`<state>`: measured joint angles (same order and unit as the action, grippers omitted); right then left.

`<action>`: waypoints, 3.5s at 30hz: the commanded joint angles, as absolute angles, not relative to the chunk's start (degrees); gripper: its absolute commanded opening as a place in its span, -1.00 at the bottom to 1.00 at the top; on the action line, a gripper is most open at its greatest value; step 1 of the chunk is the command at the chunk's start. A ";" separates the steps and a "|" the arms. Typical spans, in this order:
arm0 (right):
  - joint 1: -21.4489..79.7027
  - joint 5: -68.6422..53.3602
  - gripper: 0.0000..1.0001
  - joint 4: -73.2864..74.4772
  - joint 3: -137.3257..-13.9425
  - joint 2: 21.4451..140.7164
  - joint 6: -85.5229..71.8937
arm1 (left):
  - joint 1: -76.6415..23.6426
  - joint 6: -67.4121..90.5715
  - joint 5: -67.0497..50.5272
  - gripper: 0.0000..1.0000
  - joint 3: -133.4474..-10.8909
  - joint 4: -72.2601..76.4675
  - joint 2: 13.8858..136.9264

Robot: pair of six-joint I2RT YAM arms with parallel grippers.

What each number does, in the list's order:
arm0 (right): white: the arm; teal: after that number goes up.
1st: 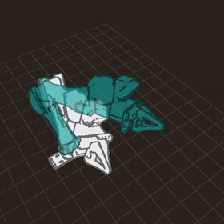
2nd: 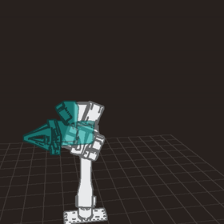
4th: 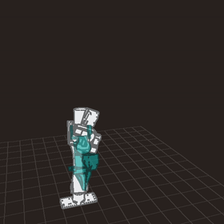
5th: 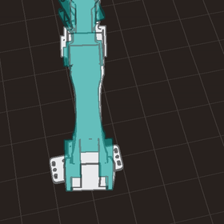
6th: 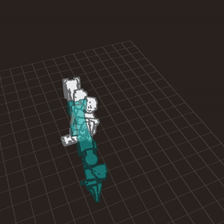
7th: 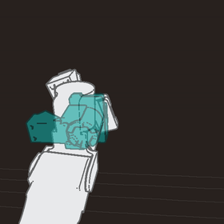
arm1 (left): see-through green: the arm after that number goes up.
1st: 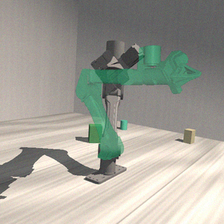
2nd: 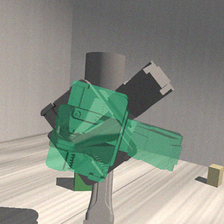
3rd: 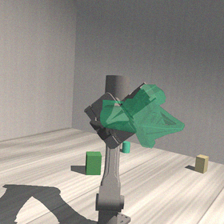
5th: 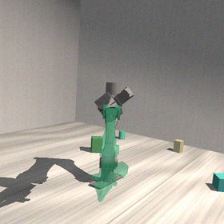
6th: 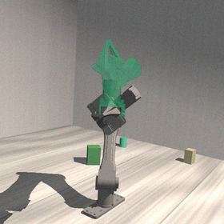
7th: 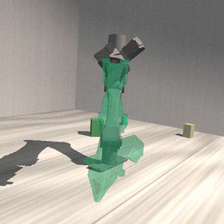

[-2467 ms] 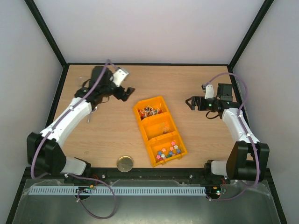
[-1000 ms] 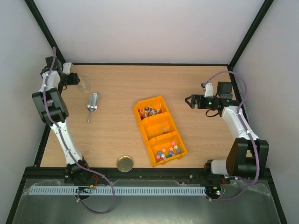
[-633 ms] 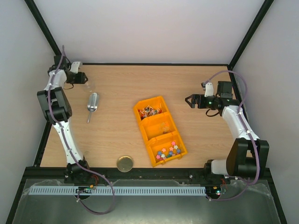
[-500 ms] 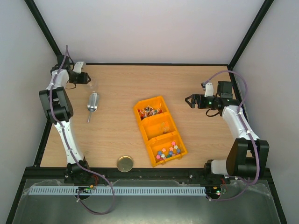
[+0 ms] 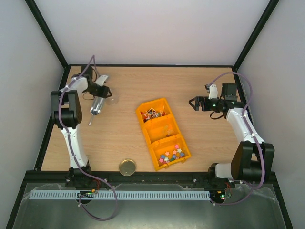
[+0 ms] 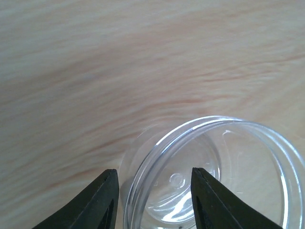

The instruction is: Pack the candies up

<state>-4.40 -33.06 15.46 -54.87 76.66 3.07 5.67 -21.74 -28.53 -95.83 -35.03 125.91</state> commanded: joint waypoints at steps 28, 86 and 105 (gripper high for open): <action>-4.48 -36.09 0.97 16.49 -56.29 75.60 1.90 | 20.44 -36.00 -30.05 0.90 -73.78 -39.59 96.50; -4.32 -37.11 0.97 16.16 -55.11 74.88 0.41 | 20.24 -39.74 -18.98 -0.96 -51.20 -22.75 92.84; 4.78 -41.95 0.97 21.89 -65.00 83.12 -4.22 | -4.92 -46.15 -18.42 -0.96 -57.59 -36.84 74.23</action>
<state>2.35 -37.65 16.23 -59.24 80.20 -3.81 2.85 -45.65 -19.90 -55.33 -32.88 77.41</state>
